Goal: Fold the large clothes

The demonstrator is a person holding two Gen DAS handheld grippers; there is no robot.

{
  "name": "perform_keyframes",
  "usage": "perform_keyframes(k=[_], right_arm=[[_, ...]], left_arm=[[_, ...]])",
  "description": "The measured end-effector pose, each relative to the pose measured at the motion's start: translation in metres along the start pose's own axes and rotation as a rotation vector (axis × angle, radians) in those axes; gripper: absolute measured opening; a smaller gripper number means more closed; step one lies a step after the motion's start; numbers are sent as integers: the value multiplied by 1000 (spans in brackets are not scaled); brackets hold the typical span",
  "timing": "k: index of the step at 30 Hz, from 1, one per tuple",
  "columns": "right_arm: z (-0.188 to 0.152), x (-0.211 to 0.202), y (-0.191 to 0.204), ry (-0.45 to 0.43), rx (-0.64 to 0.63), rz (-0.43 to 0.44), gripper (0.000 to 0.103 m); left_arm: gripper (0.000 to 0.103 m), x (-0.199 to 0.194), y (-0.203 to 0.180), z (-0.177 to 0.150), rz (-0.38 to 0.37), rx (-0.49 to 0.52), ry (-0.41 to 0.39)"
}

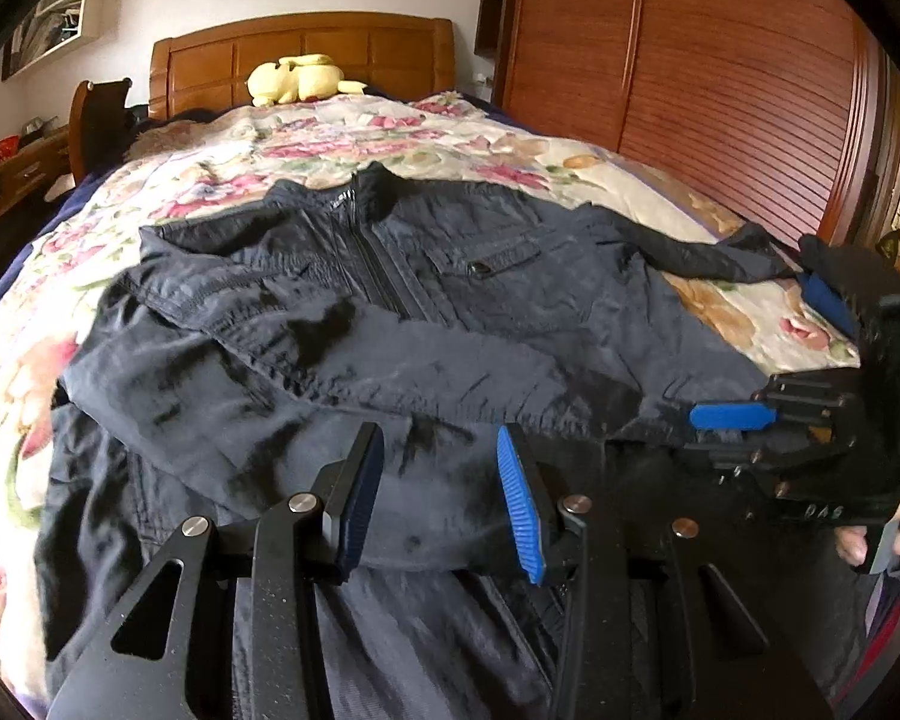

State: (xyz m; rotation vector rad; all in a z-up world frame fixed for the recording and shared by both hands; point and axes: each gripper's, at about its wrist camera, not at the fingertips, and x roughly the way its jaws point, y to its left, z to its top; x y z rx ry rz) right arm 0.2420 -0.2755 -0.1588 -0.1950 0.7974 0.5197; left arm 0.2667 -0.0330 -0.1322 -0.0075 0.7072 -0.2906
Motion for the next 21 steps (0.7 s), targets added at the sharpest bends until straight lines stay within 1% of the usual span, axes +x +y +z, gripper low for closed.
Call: perform_keyframes(k=[5, 9, 10, 11, 13, 16, 21], right_arm=[[-2, -17, -7, -34, 46, 1, 36], [-1, -45, -27, -81, 55, -93, 36], [0, -53, -36, -92, 64, -119, 38], [1, -59, -47, -100, 75, -156, 45], [6, -66, -73, -103, 99, -214, 52], [14, -66, -122, -91, 138, -311, 62], [28, -46, -195, -31, 183, -477, 65]], left_arm=[[40, 6, -2, -7, -3, 7, 4], [40, 10, -2, -11, -4, 8, 15], [40, 10, -1, -12, -6, 7, 15], [40, 9, -1, -12, -7, 4, 13], [40, 8, 0, -13, -9, -3, 7], [40, 8, 2, -14, -9, -13, 3], [40, 10, 3, -15, -8, -18, 12]])
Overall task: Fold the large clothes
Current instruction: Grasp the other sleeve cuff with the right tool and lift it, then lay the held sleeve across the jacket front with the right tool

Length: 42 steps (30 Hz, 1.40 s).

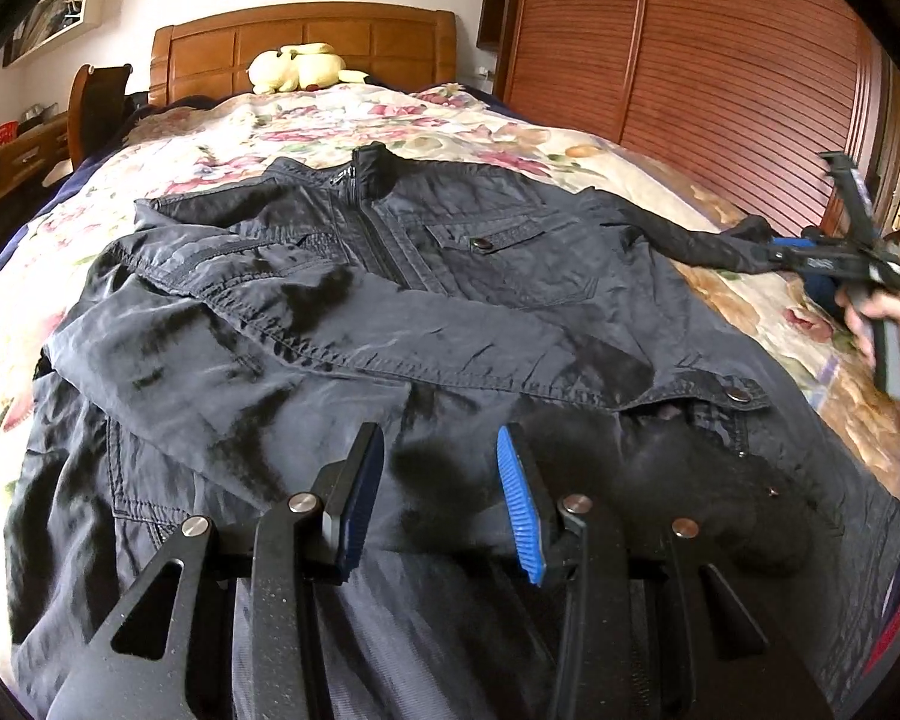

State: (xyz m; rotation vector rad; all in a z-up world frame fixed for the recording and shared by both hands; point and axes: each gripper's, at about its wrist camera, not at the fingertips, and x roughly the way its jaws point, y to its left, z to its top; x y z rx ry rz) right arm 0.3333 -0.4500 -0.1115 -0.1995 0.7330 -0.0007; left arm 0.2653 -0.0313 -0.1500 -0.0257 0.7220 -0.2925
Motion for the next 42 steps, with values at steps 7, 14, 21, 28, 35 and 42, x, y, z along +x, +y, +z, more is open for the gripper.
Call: perform_keyframes(k=[7, 14, 21, 28, 35, 42], right_arm=[[19, 74, -40, 129, 7, -149, 67], [19, 129, -47, 259, -80, -240, 69], [32, 146, -46, 259, -72, -340, 65], [48, 115, -17, 166, -85, -353, 5], [106, 6, 52, -80, -178, -273, 4], [129, -78, 144, -227, -292, -120, 4]], left_arm=[[40, 2, -1, -1, 3, 6, 8], [40, 2, -2, -2, 3, 10, 15], [40, 3, -2, -2, 3, 11, 17], [40, 2, -2, -2, 2, 10, 6], [40, -2, -1, -2, 0, 7, -10], [40, -15, 5, 2, -4, -11, -45]])
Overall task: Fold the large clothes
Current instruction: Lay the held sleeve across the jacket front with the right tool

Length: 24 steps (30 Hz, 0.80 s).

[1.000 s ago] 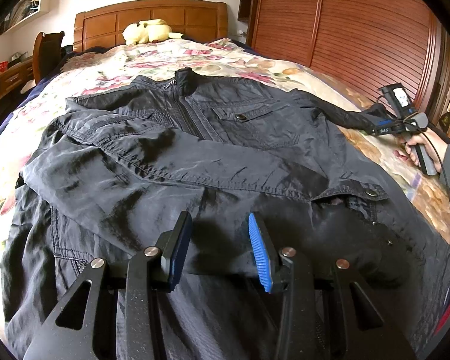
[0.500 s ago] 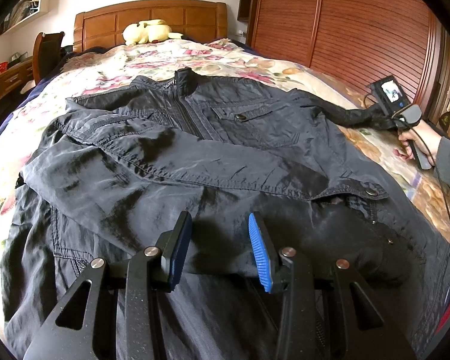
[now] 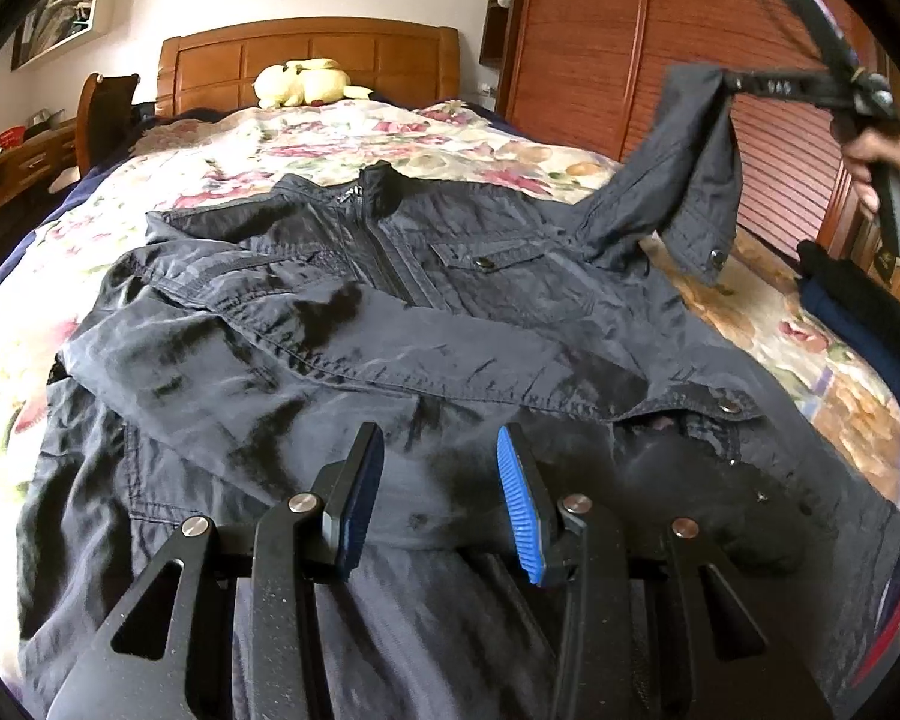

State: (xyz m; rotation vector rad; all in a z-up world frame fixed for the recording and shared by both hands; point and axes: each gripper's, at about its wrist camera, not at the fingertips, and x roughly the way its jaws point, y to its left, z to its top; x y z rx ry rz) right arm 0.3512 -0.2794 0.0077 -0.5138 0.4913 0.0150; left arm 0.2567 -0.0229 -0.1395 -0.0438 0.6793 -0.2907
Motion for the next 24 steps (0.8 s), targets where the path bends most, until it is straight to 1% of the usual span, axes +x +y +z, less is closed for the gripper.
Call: perform_keyframes(k=[2, 5, 8, 11, 12, 14, 15, 17, 18, 20, 21, 23, 24], right_arm=[[4, -15, 20, -24, 35, 63, 4], [-4, -18, 52, -4, 37, 136, 4], [-16, -13, 77, 40, 44, 203, 4], [-26, -1, 86, 97, 72, 258, 5], [-30, 1, 90, 113, 78, 272, 8], [-33, 5, 87, 138, 92, 296, 20], [-31, 5, 86, 148, 99, 306, 23], [-30, 2, 83, 163, 97, 323, 37], [-32, -1, 82, 159, 92, 325, 39], [-34, -1, 71, 146, 92, 337, 49], [-37, -2, 70, 143, 91, 340, 51], [-46, 2, 69, 155, 88, 348, 60], [-51, 7, 72, 165, 90, 354, 62]], left_arm=[[40, -5, 3, 3, -9, -2, 2], [40, -17, 7, 7, 2, 12, -13], [40, -31, 14, 7, 14, 16, -33], [40, -38, 23, 6, 20, 5, -40], [40, -40, 25, 6, 24, 0, -41], [40, -41, 30, 6, 26, -10, -40], [40, -40, 31, 6, 26, -15, -37], [40, -39, 32, 5, 28, -18, -31], [40, -38, 31, 4, 30, -15, -28], [40, -38, 29, 3, 34, -5, -27], [40, -38, 27, 3, 37, 2, -27], [40, -37, 26, 2, 40, 9, -25], [40, -36, 25, 2, 41, 11, -22]])
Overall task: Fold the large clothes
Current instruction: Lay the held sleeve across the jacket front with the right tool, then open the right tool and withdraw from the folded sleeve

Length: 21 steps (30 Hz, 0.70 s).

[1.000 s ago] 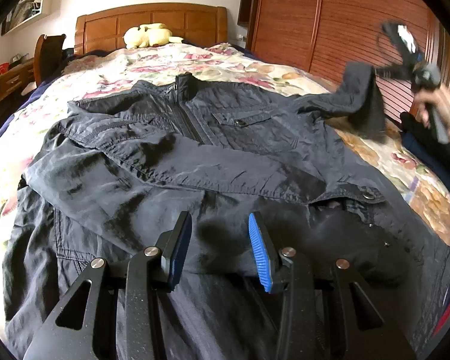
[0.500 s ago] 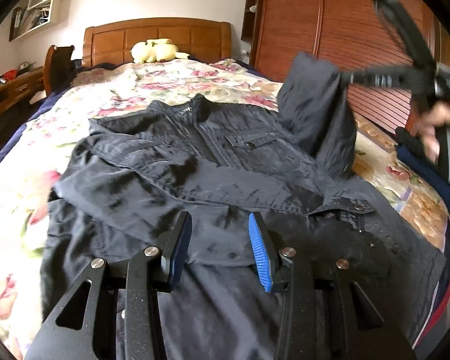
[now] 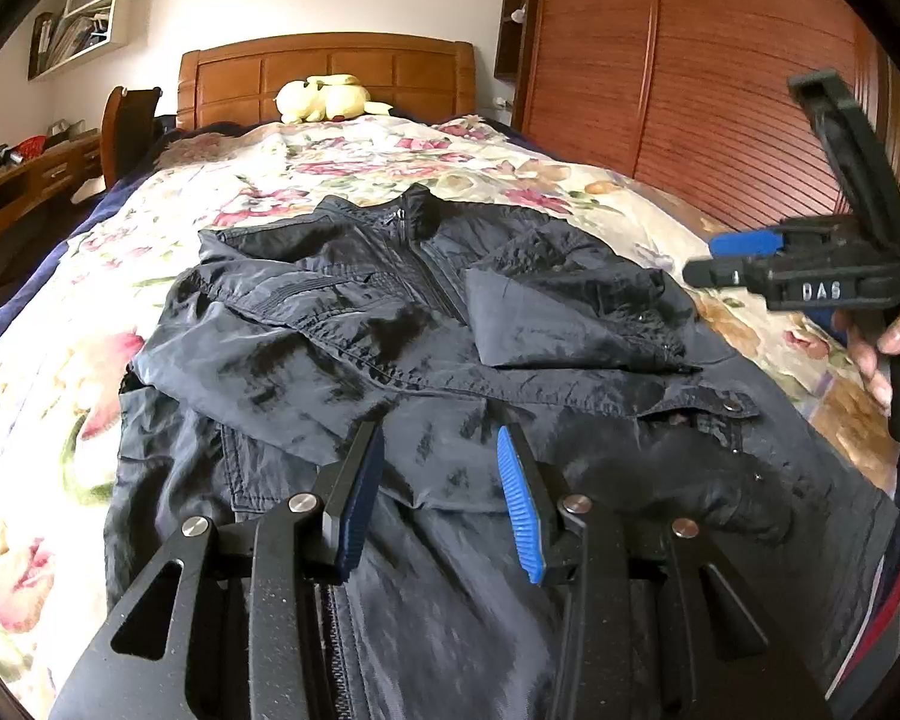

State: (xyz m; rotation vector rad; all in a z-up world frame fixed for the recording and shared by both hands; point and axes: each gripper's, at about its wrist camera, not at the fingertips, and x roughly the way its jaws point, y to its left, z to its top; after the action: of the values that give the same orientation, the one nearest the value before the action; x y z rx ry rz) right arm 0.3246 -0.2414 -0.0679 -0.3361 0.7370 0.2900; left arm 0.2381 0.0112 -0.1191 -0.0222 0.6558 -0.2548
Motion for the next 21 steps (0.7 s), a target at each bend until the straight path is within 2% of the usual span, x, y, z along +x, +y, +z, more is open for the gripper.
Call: perform_keyframes(k=[2, 6, 11, 14, 16, 19, 21], right_arm=[[-11, 8, -2, 27, 17, -2, 65], [-23, 41, -9, 91, 56, 28, 66], [-33, 73, -9, 162, 37, 20, 66], [-32, 84, -9, 169, 31, -2, 66], [-31, 88, -11, 143, 37, -30, 63], [-28, 91, -10, 124, 22, -41, 15], [-22, 84, -8, 108, 4, -59, 10]], left_arm=[[40, 1, 0, 0, 2, 1, 4], [40, 3, 1, -1, 6, -3, 8], [40, 5, 2, -2, 3, -6, 16], [40, 5, 2, -2, 1, -6, 19], [40, 5, 2, -2, 0, -5, 19], [40, 5, 1, -2, -4, 1, 17], [40, 3, 0, -1, -11, 6, 11]])
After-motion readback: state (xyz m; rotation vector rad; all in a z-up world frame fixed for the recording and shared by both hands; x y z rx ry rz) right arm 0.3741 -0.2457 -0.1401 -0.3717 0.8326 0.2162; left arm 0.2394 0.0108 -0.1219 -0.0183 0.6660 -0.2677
